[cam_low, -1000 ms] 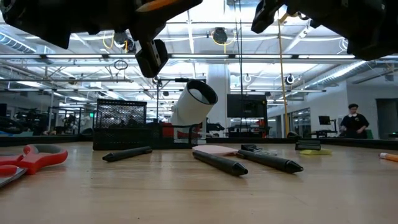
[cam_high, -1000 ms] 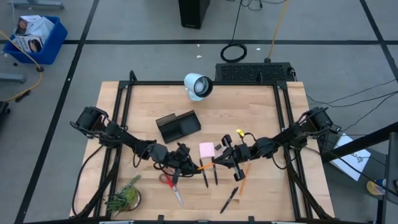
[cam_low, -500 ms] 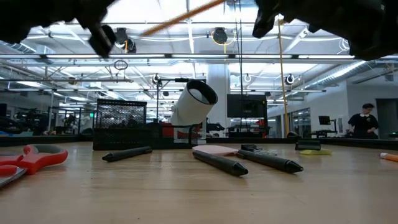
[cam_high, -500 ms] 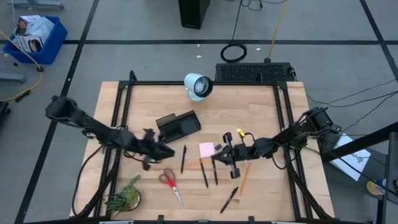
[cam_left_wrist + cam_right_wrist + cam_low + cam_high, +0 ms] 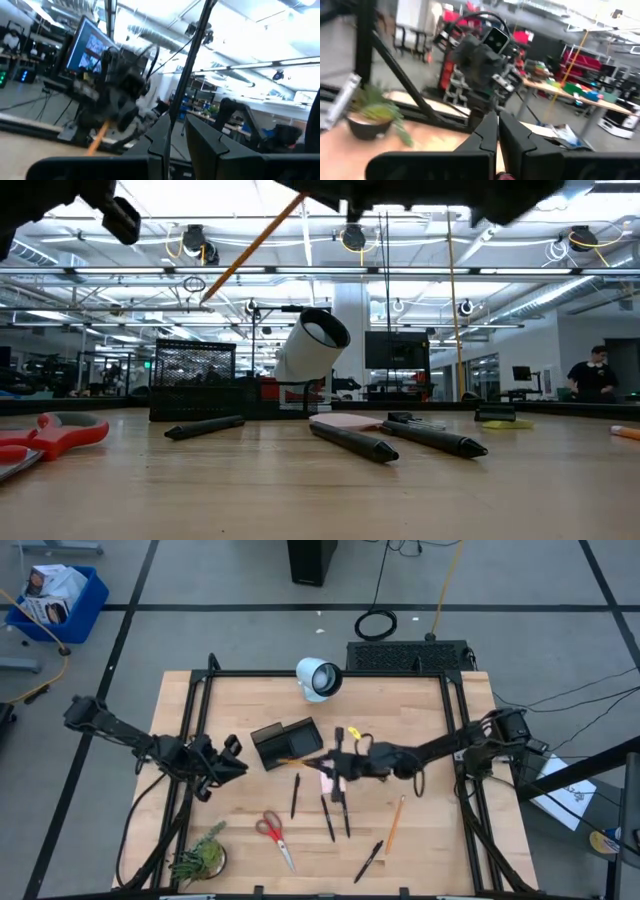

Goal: Pick and place office supplies into organizer
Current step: Put the orange pencil into the black desk organizer

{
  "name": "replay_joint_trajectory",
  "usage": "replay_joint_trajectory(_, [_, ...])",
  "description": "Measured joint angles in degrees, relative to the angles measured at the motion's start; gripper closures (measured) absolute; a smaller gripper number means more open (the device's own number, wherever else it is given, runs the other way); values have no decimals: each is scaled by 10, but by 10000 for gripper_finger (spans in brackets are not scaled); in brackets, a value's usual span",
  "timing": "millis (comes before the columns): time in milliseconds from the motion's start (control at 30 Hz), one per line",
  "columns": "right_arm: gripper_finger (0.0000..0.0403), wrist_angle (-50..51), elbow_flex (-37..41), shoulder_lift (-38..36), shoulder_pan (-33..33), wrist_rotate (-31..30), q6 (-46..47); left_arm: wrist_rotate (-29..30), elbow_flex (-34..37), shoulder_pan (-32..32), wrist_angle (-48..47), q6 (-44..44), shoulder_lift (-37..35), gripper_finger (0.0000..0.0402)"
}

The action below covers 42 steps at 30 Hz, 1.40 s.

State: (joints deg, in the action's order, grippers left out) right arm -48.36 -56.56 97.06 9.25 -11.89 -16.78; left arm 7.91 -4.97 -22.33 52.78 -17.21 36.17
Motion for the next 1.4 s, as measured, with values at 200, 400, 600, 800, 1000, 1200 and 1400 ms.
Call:
replay_joint_trajectory(200, [401, 196, -121, 0, -62, 15, -3, -28, -4, 11, -125, -19, -46, 339])
replay_joint_trajectory(400, [401, 220, -154, 0, -107, 65, 28, -34, -5, 11, -139, -22, -55, 339])
replay_joint_trajectory(600, [401, 207, -155, 41, -128, 77, 43, -84, -5, 6, -88, -12, -64, 339])
replay_joint_trajectory(800, [400, 211, -210, 98, -137, 106, 41, -110, -5, 7, -87, -18, -75, 339])
replay_joint_trajectory(1000, [400, 279, -261, 136, -146, 107, 46, -110, -5, 7, -93, -19, -75, 339])
replay_joint_trajectory(1200, [398, 275, -265, 150, -154, 112, 44, -110, -5, 4, -100, -19, -74, 339])
replay_joint_trajectory(1400, [369, 262, -265, 151, -156, 126, 41, -110, -5, 5, -111, -12, -74, 339])
